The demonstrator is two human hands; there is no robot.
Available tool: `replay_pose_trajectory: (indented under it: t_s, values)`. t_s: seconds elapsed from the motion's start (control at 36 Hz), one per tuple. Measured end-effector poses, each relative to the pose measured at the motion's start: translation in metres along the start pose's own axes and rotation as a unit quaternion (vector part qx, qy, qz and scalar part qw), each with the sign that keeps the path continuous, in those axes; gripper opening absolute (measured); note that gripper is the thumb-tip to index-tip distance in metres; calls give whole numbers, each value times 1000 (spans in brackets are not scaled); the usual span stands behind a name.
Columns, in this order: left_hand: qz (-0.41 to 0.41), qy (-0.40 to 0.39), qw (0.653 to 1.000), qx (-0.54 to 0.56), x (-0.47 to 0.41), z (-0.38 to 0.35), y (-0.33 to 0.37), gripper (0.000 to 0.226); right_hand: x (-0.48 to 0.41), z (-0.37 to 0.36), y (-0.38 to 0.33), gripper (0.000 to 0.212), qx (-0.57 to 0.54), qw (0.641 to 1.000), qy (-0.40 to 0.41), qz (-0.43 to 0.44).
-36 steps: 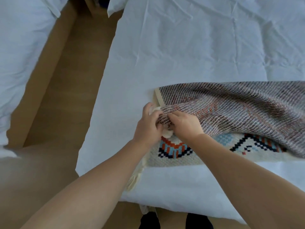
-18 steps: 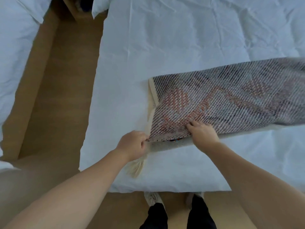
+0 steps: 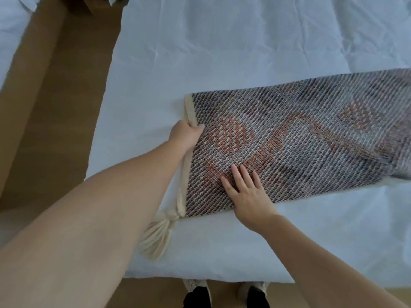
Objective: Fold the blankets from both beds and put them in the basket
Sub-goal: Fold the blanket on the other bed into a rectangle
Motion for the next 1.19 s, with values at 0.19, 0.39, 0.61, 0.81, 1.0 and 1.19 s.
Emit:
replay_pose_trajectory:
  t_s: [0.19, 0.39, 0.61, 0.81, 1.0, 1.19]
  values:
    - [35, 111, 992, 56, -7, 21, -3, 24, 4, 1, -22, 66, -39, 997, -32, 65]
    - [-20, 166, 979, -116, 11, 27, 4, 40, 3, 1, -26, 75, -46, 989, -84, 113]
    - [-215, 29, 916, -338, 60, -108, 99, 66, 7, 17, 139, 76, -68, 994, -37, -73]
    - [-274, -90, 888, -357, 111, -253, 172, 70, 59, 3, 315, 91, -53, 983, -35, -170]
    - [-411, -137, 821, -373, 174, -363, 254, 76, 130, -10, 431, 52, -65, 987, 54, -139]
    - [-384, -96, 867, -304, 179, -389, 286, 60, 148, -21, 488, 56, -5, 989, 51, -136]
Point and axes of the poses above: each hand's wrist, its own x-axis away from the middle knuckle, its own z-axis out of the back of the hand, y = z × x, the point moved 8 cm from there along -x, towards the middle knuckle, and after that the axes turned 4 degrees about -z, right-handed, at the moved point
